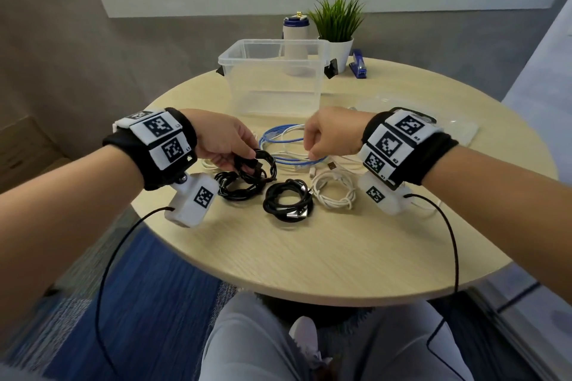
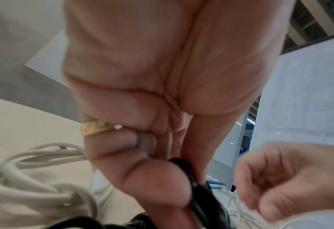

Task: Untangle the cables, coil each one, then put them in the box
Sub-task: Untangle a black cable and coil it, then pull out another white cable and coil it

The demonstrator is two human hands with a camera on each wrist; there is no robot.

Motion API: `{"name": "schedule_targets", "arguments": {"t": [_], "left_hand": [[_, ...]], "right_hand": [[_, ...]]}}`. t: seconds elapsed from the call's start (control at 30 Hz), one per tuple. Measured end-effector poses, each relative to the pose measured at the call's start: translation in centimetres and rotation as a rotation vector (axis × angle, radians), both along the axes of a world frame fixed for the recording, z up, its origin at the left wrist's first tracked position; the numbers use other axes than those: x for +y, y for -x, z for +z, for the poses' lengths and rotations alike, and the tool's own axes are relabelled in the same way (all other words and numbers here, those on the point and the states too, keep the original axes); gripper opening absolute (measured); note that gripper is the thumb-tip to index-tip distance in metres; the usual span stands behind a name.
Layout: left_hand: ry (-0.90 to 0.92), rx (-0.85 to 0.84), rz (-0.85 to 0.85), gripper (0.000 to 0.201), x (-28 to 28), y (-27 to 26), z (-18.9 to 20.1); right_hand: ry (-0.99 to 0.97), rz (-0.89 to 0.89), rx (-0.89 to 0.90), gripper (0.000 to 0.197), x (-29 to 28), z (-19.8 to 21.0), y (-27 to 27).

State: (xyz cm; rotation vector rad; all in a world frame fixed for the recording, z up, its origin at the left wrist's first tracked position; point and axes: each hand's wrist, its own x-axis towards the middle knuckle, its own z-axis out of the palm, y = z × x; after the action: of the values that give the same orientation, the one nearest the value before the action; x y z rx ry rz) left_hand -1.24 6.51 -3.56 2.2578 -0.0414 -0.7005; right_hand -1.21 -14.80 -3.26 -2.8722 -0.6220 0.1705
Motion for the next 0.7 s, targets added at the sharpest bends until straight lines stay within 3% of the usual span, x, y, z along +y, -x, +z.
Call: {"name": "schedule_targets", "arguments": {"t": [0.07,0.13,0.2,0.43,0.7], "left_hand": [[-0.047,0.000,-0.014,0.015,-0.3,-0.2,-0.2],[-0.066,-0.018,-0.015,0.016,-0.7,-0.3,-0.4],[-0.085,-0.041,-0.016,0.017,-1.0,-0.4,-0.5],[-0.162,-0.059,-0.078,0.018,-1.6,-0.8,-0.4],[-0.078,-0.084,-0.059,0.017,-1.4,-1.6,-0.1]], "right_hand": [[-0.065,-0.029,-0.071,0.024,0.4,-0.1,-0.5],[0.003,-0.015,-0.069,0.047,0.7,-0.3,-1.0],[0.091,0.017,-0.039,0.058,1.0,-0.5,-1.3],[0.106,0.041,-0.068,0.018,3.1,-1.4,-1.4],[0.015,-0.137,-0.150,0.024,1.2,1.2,-3.3]]}}
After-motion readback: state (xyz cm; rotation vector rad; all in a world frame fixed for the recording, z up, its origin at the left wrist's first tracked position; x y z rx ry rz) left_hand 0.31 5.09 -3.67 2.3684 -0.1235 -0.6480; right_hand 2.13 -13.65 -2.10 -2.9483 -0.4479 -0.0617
